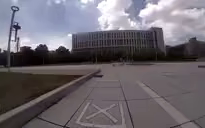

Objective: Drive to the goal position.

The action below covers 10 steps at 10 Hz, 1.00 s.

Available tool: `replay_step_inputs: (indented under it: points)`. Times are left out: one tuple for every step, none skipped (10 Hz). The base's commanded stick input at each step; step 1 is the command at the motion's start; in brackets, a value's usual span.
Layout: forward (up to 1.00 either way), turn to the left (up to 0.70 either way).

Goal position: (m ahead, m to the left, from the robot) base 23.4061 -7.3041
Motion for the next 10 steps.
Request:
replay_step_inputs:
  points:
    - [0.06,0.0]
    - [0.05,0.0]
    - [0.06,0.0]
    - [0.05,0.0]
    - [0.06,0.0]
    - [0.05,0.0]
    - [0.06,0.0]
    - [0.06,0.0]
    - [0.06,0.0]
    - [0.05,0.0]
